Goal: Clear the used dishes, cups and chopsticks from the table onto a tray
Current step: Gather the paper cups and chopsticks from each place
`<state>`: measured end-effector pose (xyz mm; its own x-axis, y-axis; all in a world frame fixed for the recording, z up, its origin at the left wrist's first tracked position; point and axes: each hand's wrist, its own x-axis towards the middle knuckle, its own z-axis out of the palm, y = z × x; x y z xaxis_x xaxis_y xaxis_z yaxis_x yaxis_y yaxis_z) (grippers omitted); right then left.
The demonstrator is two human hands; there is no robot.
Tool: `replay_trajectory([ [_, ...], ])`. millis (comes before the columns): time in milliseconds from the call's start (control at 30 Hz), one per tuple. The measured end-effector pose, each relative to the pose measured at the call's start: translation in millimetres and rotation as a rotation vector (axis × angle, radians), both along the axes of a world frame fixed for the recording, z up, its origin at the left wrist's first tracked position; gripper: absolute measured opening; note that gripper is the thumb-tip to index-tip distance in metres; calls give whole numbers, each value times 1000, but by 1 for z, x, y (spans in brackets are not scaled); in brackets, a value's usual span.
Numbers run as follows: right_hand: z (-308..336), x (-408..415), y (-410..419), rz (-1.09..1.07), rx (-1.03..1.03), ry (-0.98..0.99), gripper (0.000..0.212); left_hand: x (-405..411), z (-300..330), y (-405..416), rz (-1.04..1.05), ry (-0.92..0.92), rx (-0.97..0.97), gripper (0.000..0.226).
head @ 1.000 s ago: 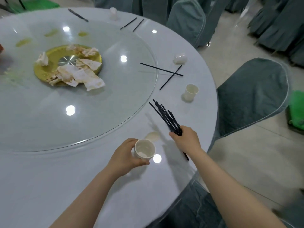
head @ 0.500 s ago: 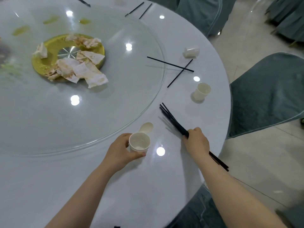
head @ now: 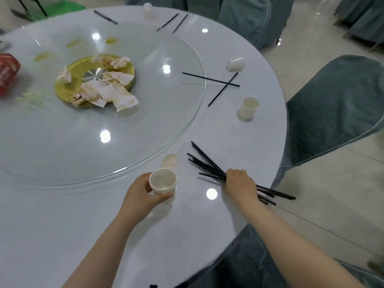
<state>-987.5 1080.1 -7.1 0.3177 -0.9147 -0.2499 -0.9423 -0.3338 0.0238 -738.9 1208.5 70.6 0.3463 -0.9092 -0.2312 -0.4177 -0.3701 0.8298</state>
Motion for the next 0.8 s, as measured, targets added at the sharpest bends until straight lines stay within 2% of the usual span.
replay_trajectory([
  [100, -6, -7, 14, 26, -27, -40, 23, -5, -1, 19, 13, -3, 16, 38],
  [233, -8, -9, 37, -40, 14, -130, 19, -12, 2, 52, 28, -29, 9, 39],
  [367, -1, -17, 66, 19, 14, -65, 23, -16, 6, 87, 65, -16, -14, 37],
  [500, 28, -30, 97, 68, -44, -55, 26, -18, 9, 116, 59, -6, -26, 42],
  [600, 56, -41, 119, 73, -139, -58, 18, -23, 15, 131, 38, -1, -72, 42],
  [700, 82, -60, 157, 37, -209, -37, 10, -35, 23, 154, 5, 21, -105, 38],
  [800, 101, -79, 208, -8, -244, -3, 11, -49, 26, 184, -53, 65, -97, 37],
])
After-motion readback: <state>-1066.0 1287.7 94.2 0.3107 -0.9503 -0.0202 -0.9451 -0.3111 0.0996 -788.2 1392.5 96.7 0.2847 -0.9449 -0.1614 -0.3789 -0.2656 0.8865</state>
